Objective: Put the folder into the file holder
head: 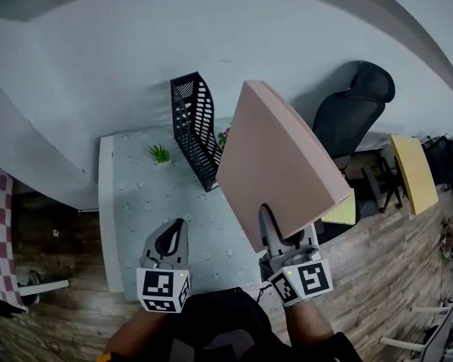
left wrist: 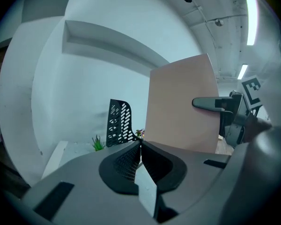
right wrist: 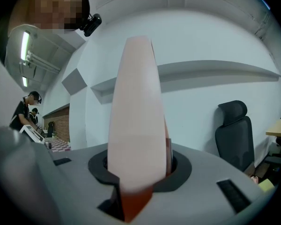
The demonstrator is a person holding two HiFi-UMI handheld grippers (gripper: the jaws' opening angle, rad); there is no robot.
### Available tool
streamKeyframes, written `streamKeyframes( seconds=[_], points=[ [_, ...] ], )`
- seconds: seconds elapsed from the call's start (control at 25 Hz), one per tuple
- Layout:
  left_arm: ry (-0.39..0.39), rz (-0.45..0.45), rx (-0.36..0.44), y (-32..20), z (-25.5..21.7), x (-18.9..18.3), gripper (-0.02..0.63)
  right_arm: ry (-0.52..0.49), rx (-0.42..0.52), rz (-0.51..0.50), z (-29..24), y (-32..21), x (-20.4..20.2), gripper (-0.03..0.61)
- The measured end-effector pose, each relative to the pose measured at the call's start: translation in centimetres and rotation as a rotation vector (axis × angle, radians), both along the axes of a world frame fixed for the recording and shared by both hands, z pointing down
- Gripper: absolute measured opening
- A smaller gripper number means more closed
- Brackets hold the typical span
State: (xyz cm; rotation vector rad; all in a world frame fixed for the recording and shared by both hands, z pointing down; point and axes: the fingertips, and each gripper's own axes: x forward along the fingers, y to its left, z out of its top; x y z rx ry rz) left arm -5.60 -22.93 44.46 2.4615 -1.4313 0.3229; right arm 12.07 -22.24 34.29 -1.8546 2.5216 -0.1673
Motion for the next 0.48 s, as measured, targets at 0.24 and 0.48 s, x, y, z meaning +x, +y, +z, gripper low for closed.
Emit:
streamKeyframes(
  seconds=[0.24, 0.48],
  points=[
    [-0.039, -0.077, -0.001, -2.0, -0.4, -0.1, 0.015, -0.036, 0.069, -0.079, -1.5, -4.5, 0.0, 0.14],
    [-0.083, -0.15, -0.009, -4.0, -0.4, -0.5, 0.015, -0.074, 0.099, -0.141, -1.5, -8.8, -0.7, 0.14]
  ],
)
